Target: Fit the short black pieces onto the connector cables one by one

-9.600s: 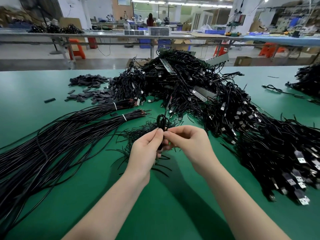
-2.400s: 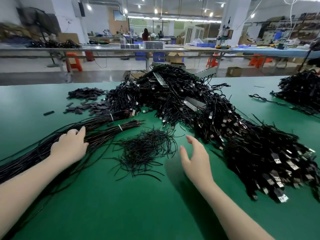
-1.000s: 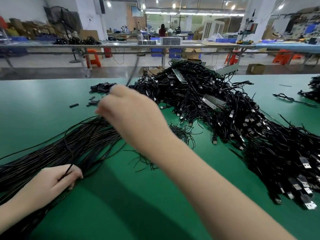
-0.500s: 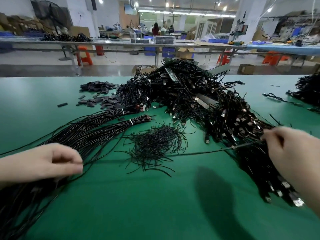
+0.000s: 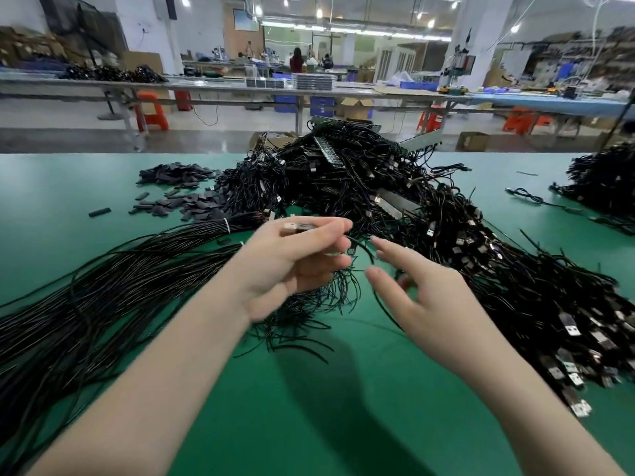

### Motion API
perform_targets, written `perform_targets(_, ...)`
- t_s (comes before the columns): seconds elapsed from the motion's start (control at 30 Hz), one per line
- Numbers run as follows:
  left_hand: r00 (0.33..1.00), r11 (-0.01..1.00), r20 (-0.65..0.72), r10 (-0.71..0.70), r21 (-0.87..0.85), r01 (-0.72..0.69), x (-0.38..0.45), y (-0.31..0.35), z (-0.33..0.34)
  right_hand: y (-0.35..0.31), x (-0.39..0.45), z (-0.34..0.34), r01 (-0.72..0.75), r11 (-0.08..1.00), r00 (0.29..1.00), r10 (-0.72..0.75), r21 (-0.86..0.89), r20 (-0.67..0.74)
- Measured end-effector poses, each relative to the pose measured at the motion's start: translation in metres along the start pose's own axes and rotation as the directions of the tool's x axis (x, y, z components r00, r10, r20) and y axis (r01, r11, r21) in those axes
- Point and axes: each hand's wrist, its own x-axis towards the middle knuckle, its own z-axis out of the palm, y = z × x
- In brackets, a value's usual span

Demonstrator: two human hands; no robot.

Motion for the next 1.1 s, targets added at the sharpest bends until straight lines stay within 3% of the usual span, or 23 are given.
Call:
perform_targets(0.13, 0.995, 0.969, -0.098, 0.024, -0.241, -0.047, 0.011, -0.01, 0.014, -0.023, 0.026, 0.017, 0.119, 0.985, 0.984, -0.1, 0.124, -0.15)
perform_targets(0.23, 0.986, 0.987, -0.15, 0.078, -0.13, -0.098, 0.011, -0.014, 0.009, -0.025, 0.033, 0.025, 0.118, 0.976, 0.986, -0.094, 0.182, -0.136)
perform_targets(0.37, 0.969, 0.967, -0.178, 0.17, 0.221, -0.129, 0.007, -0.012, 0.002, -0.022, 0.034, 0.034, 0.119, 0.963, 0.992, -0.104, 0.24, -0.074)
perform_targets(0.43, 0.961, 0.944, -0.203, 0.187, 0.307, -0.119, 0.007, -0.01, 0.0, -0.023, 0.033, 0.033, 0.132, 0.956, 0.991, -0.126, 0.263, -0.04)
perform_targets(0.6, 0.985, 0.978, -0.135, 0.111, 0.192, -0.084, 0.007, -0.01, -0.003, -0.025, 0.03, 0.032, 0.125, 0.959, 0.978, -0.162, 0.255, 0.133)
perform_targets(0.8, 0.994, 0.981, -0.097, 0.057, 0.188, -0.038, 0.005, -0.009, -0.005, -0.03, 0.026, 0.041, 0.158, 0.961, 0.97, -0.194, 0.225, 0.146)
perform_targets(0.9, 0.995, 0.993, -0.094, 0.034, 0.114, -0.023, 0.006, -0.007, -0.005, -0.033, 0.026, 0.039, 0.081, 0.939, 0.936, -0.187, 0.335, 0.299)
perform_targets(0.97, 0.998, 1.0, -0.058, 0.0, 0.009, 0.0, 0.005, -0.004, -0.008, -0.032, 0.026, 0.037, -0.044, 0.898, 0.863, -0.187, 0.438, 0.47)
perform_targets(1.1, 0.997, 0.992, -0.018, -0.072, 0.1, 0.074, 0.001, -0.001, -0.015, -0.023, 0.028, 0.038, -0.181, 0.863, 0.752, -0.188, 0.472, 0.631)
